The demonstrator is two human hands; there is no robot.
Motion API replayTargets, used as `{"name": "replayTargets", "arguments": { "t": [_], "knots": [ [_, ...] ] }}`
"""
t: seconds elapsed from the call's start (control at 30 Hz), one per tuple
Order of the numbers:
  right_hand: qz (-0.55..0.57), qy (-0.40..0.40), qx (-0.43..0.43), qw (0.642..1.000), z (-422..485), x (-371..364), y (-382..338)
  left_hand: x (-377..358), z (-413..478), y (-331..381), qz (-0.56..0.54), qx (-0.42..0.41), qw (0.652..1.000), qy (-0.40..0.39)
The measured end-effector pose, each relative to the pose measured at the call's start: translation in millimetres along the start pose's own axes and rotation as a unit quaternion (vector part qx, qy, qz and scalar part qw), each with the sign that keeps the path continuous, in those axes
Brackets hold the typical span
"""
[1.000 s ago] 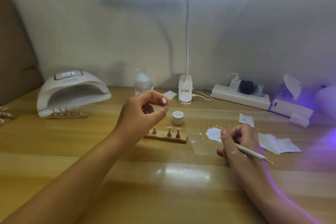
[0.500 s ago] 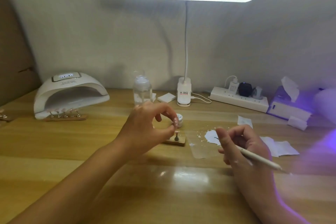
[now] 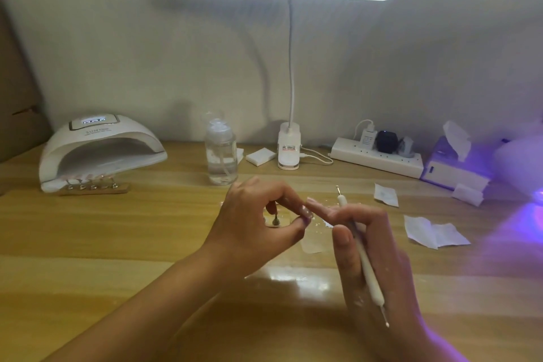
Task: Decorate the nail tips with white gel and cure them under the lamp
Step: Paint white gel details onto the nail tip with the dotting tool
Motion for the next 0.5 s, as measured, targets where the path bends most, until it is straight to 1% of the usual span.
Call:
{"name": "replayTargets", "arguments": {
  "t": [0.13, 0.4, 0.5],
  "knots": [
    [-0.008, -0.004, 0.003, 1.000, 1, 0, -1, 0, -1, -1, -0.014, 0.019, 1.000, -0.008],
    [0.002, -0.001, 0.008, 1.000, 2, 0, 2, -2, -1, -8, -0.093, 0.092, 0.991, 0.003],
    [0.007, 0.003, 0.004, 1.000, 2, 2, 3, 2, 0, -13, -0.096, 0.109, 0.989, 0.015]
  ]
}}
Point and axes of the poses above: each hand's wrist, its own z-axis towards the middle knuckle, its own x-axis out of the back of the hand, y = z × x, the point moved 1 cm from there along z, towards the middle knuckle, and after that the axes turned 14 degrees about -x, right-handed, at the moved point
